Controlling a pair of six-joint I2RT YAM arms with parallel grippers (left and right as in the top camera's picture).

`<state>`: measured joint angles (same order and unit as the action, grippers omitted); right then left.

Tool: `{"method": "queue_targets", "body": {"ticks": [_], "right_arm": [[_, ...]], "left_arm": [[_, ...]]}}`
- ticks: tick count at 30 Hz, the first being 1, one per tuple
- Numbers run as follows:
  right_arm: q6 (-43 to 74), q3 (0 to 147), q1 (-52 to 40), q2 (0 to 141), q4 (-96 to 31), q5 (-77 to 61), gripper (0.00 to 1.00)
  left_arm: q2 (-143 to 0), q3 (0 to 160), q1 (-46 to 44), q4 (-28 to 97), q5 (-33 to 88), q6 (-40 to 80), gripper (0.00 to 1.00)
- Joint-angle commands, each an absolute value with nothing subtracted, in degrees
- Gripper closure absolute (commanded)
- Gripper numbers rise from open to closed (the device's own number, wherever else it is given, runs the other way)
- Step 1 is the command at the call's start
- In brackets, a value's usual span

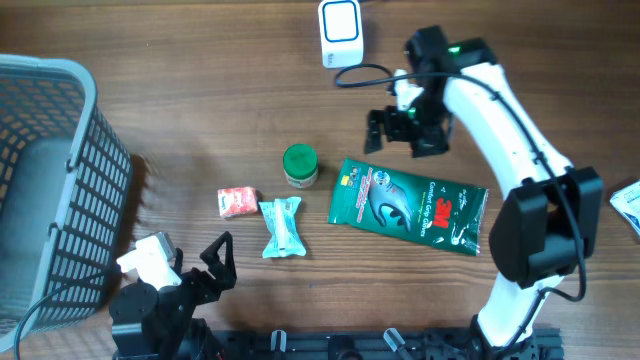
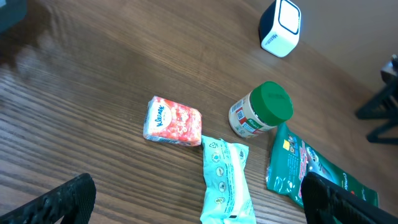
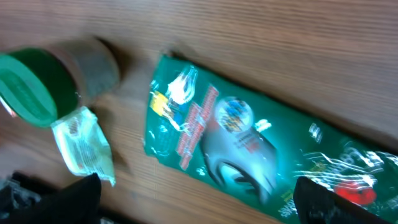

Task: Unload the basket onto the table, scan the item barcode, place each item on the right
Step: 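Reach the right gripper to the green-capped jar and grasp it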

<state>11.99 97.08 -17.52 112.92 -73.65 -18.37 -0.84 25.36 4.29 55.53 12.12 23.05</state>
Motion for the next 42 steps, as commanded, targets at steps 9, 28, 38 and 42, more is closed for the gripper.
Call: {"method": "queue_targets", "body": {"ticks": [9, 28, 38, 42], "right_arm": [[79.31, 96.84, -27.00, 112.64, -68.36, -24.84, 0.00], [118.63, 96.84, -36.05, 120.20, -50.13, -22.63, 0.00], [110.69, 96.84, -36.07, 126.58, -49.52, -21.74, 0.46], [94.26, 96.84, -35.70, 126.58, -49.56, -17.93, 0.50]], "left_arm": [[-0.38, 25.28, 4.62, 55.40, 13.04, 23.35, 0.00], [-0.38, 25.28, 4.62, 55.40, 13.04, 23.33, 0.00], [-0.38, 25.28, 4.62, 55.40, 13.04, 23.33, 0.00], [-0.38, 25.28, 4.62, 55.40, 13.04, 23.33, 0.00]]}}
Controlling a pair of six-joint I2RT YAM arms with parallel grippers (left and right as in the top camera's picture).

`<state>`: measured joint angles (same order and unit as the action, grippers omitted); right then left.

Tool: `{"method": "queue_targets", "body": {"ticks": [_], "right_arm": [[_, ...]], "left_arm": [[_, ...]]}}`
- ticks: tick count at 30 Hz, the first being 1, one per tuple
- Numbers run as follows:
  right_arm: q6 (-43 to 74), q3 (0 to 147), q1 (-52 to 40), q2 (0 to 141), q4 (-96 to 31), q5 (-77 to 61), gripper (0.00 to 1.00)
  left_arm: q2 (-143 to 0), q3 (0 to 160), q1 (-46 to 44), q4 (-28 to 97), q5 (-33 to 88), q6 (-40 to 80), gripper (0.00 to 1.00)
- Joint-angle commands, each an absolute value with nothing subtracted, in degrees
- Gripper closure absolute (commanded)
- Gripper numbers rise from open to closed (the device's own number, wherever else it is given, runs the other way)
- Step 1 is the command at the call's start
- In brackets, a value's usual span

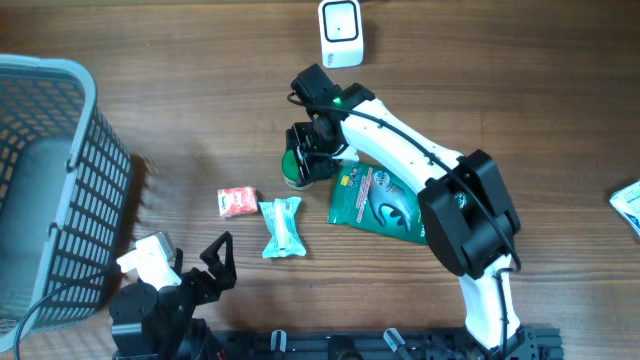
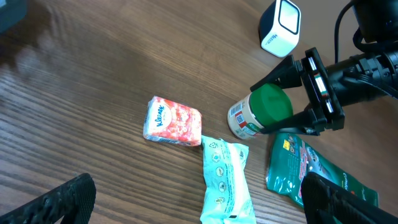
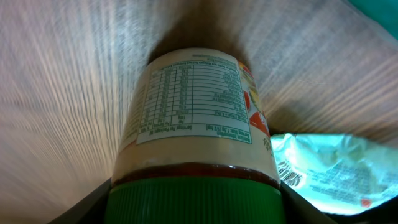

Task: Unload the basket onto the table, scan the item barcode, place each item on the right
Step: 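Reach the right gripper to the green-capped jar and grasp it, then lift the green-capped jar and move it toward the scanner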

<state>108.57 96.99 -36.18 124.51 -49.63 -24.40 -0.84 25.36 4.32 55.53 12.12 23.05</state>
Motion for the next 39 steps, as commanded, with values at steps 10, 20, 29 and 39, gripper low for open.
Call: {"method": "queue_targets", "body": {"ticks": [10, 20, 29, 39], "right_arm": [[37.01, 96.90, -28.03, 125.40, -57.67, -17.30, 0.44], [19.07, 105.62, -24.03, 125.36, -67.92, -0.75, 0.01], [26.92, 107.57, -23.97, 125.36, -66.96, -2.83, 0.00], [-1.58, 106.87, -22.59, 125.60, -69.43, -1.19, 0.00]], "left_arm": [[-0.38, 25.28, 4.62, 55.40, 13.02, 23.35, 0.00], [-0.38, 25.28, 4.62, 55.40, 13.04, 23.35, 0.00], [-0.38, 25.28, 4.62, 55.40, 13.02, 23.35, 0.00], [-0.38, 25.28, 4.62, 55.40, 13.04, 23.33, 0.00]]}}
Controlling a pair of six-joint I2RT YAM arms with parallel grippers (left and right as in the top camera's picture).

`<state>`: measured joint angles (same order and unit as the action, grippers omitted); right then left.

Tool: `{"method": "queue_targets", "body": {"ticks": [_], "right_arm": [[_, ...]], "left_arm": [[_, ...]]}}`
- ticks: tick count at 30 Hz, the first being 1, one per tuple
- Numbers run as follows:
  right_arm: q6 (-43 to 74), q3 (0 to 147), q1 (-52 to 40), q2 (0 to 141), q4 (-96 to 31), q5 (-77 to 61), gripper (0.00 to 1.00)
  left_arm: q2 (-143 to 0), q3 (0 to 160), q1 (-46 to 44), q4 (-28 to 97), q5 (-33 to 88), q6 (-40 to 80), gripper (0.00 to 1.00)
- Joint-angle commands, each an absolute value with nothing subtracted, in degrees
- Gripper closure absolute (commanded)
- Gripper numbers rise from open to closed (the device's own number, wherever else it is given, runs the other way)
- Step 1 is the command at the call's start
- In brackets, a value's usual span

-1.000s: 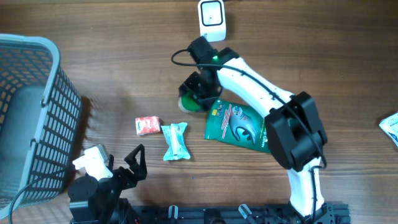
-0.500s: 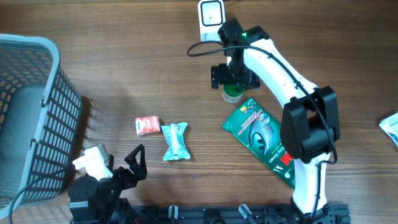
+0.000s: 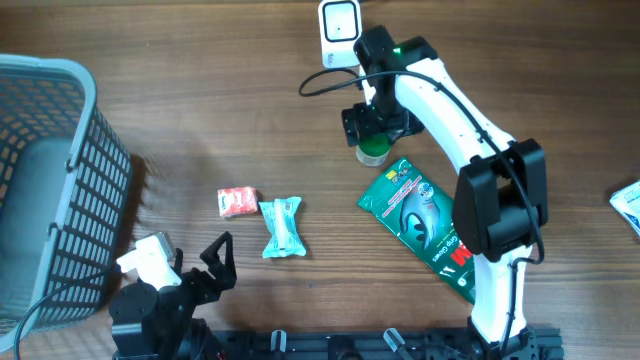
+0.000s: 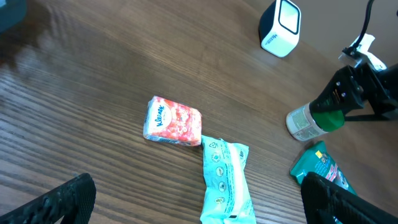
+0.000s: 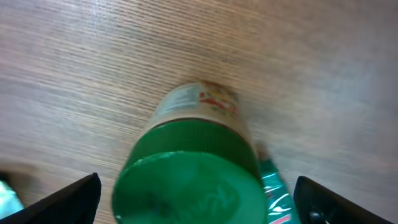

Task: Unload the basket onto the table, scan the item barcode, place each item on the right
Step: 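Lift the green-capped jar and move it toward the scanner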

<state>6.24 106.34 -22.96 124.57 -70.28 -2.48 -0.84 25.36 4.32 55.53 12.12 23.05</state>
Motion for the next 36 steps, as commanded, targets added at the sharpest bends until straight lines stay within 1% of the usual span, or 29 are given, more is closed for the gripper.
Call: {"method": "queue_targets", "body": {"ticks": [1, 3, 12, 13, 15, 16, 17, 19, 20, 22, 23, 25, 28, 29, 30, 31, 32, 36], "right_arm": [[-2.04, 106.43, -22.59, 125.82, -68.16, -1.02, 0.00], [-3.11, 106.26, -22.59, 127.28, -66.85, -0.99, 0.00], [-4.97, 106.21, -22.85, 136.68, -68.16, -0.75, 0.00], [-4.95, 106.21, -22.85, 136.94, -68.14, -0.78, 0.02], [-4.80, 106.24, -22.87, 136.94, -68.51, -0.80, 0.09], [-4.45, 106.24, -22.85, 136.94, -68.82, -0.82, 0.15], [-4.25, 106.24, -22.85, 136.94, -69.08, -0.84, 0.25], [-2.66, 106.69, -22.85, 136.92, -69.58, -0.89, 0.30], [-2.44, 107.20, -22.85, 136.92, -70.08, -1.32, 0.35], [-1.23, 109.54, -22.87, 136.92, -72.84, -1.69, 0.38], [-0.54, 110.96, -22.87, 136.92, -74.37, -1.96, 0.38], [1.21, 115.98, -22.87, 136.90, -80.34, -4.23, 0.40], [7.07, 123.70, -22.87, 136.77, -89.27, -8.75, 0.40], [11.75, 125.47, -22.85, 136.59, -91.15, -9.50, 0.39], [15.99, 126.17, -22.87, 136.44, -92.03, -10.15, 0.39], [21.37, 126.28, -22.87, 136.40, -92.18, -14.00, 0.39], [24.18, 126.28, -22.87, 136.40, -92.16, -18.68, 0.39], [30.02, 126.28, -23.77, 136.40, -91.92, -32.93, 0.40]], "left_arm": [[-0.38, 25.28, 4.62, 55.40, 13.04, 23.35, 0.00], [-0.38, 25.28, 4.62, 55.40, 13.04, 23.33, 0.00], [-0.38, 25.28, 4.62, 55.40, 13.04, 23.35, 0.00], [-0.38, 25.28, 4.62, 55.40, 13.02, 23.35, 0.00], [-0.38, 25.28, 4.62, 55.40, 13.04, 23.35, 0.00], [-0.38, 25.28, 4.62, 55.40, 13.04, 23.33, 0.00], [-0.38, 25.28, 4.62, 55.40, 13.04, 23.35, 0.00], [-0.38, 25.28, 4.62, 55.40, 13.04, 23.35, 0.00], [-0.38, 25.28, 4.62, 55.40, 13.04, 23.35, 0.00], [-0.38, 25.28, 4.62, 55.40, 13.04, 23.35, 0.00], [-0.38, 25.28, 4.62, 55.40, 13.04, 23.35, 0.00], [-0.38, 25.28, 4.62, 55.40, 13.04, 23.33, 0.00], [-0.38, 25.28, 4.62, 55.40, 13.02, 23.35, 0.00], [-0.38, 25.28, 4.62, 55.40, 13.02, 23.35, 0.00], [-0.38, 25.28, 4.62, 55.40, 13.04, 23.35, 0.00], [-0.38, 25.28, 4.62, 55.40, 13.04, 23.35, 0.00], [-0.38, 25.28, 4.62, 55.40, 13.02, 23.35, 0.00], [-0.38, 25.28, 4.62, 55.40, 13.04, 23.35, 0.00]]}}
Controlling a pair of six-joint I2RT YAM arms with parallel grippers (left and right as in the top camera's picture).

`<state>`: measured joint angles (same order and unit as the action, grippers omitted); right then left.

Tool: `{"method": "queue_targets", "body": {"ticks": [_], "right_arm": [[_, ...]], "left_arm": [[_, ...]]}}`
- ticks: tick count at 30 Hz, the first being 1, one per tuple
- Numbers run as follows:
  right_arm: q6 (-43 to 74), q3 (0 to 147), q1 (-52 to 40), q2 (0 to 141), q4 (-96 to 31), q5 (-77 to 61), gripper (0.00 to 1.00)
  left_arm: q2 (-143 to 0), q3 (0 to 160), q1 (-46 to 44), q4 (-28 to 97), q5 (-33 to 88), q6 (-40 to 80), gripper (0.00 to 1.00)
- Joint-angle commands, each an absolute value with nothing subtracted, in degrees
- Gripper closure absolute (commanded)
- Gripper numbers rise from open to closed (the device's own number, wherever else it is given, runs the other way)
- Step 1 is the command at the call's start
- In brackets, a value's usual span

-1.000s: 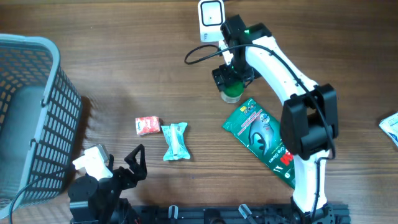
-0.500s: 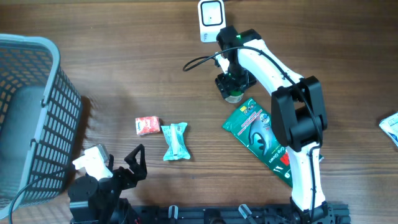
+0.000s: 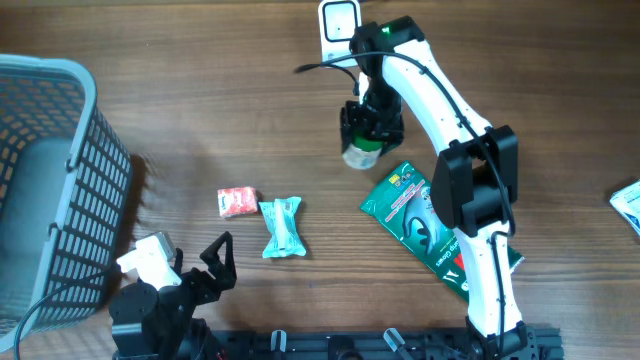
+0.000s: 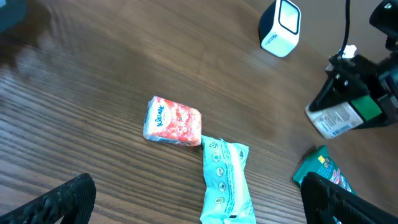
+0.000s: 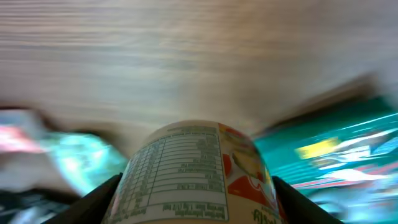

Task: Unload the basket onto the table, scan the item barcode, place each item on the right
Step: 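Lift the green-capped jar and move it toward the scanner, then hold the jar label in front of the scanner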

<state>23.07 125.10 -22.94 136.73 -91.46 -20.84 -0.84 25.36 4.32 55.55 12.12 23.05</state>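
Observation:
A small jar (image 3: 359,153) with a green lid and a white label hangs tilted off the table, below the white scanner (image 3: 340,32) at the far edge. My right gripper (image 3: 372,126) is shut on the jar at its lid end. In the right wrist view the jar's label (image 5: 196,171) fills the space between the fingers. The left wrist view shows the jar (image 4: 339,118) on its side in the air, right of the scanner (image 4: 280,28). My left gripper (image 3: 215,262) rests open at the near left edge, holding nothing.
A grey basket (image 3: 50,180) stands at the left. A red tissue pack (image 3: 237,201) and a teal wipes packet (image 3: 281,227) lie near the middle front. A green 3M package (image 3: 430,235) lies right of them, under the right arm. A white packet (image 3: 628,200) shows at the right edge.
The jar, then lid-up low over the table in my right gripper, is now lifted and tipped on its side, slightly further left. The left arm has not moved.
My right gripper hung open right of the jar, which stood beside the green package. Then its fingers were around the jar there. Later the jar was held further right, below the scanner, and the green package lay turned and shifted. Now the jar is tilted in the air.

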Motion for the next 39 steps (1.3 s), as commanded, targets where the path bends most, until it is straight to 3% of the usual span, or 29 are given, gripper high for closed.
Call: {"method": "queue_targets", "body": {"ticks": [1, 15, 21, 28, 30, 31, 33, 34, 39], "right_arm": [[29.98, 126.26, -24.34, 136.40, -92.18, -33.71, 0.40], [28.69, 126.04, -39.22, 123.02, -92.18, -30.65, 0.40], [31.94, 126.06, -42.57, 115.70, -89.91, -2.50, 0.40], [31.14, 124.77, -38.57, 115.09, -62.13, 16.01, 0.44], [28.40, 121.95, -36.32, 115.13, -50.92, 20.45, 0.57], [27.27, 120.31, -35.31, 115.20, -46.11, 21.28, 0.59], [25.10, 116.42, -33.26, 115.55, -37.26, 21.26, 0.56], [24.97, 113.58, -31.38, 116.44, -31.66, 21.23, 0.49], [20.58, 112.03, -26.57, 123.98, -17.32, 18.28, 0.49]], "left_arm": [[-0.38, 25.28, 4.62, 55.40, 13.04, 23.33, 0.00], [-0.38, 25.28, 4.62, 55.40, 13.02, 23.35, 0.00], [-0.38, 25.28, 4.62, 55.40, 13.04, 23.35, 0.00], [-0.38, 25.28, 4.62, 55.40, 13.04, 23.35, 0.00], [-0.38, 25.28, 4.62, 55.40, 13.02, 23.35, 0.00], [-0.38, 25.28, 4.62, 55.40, 13.02, 23.35, 0.00], [-0.38, 25.28, 4.62, 55.40, 13.04, 23.33, 0.00], [-0.38, 25.28, 4.62, 55.40, 13.04, 23.35, 0.00], [-0.38, 25.28, 4.62, 55.40, 13.04, 23.35, 0.00]]}}
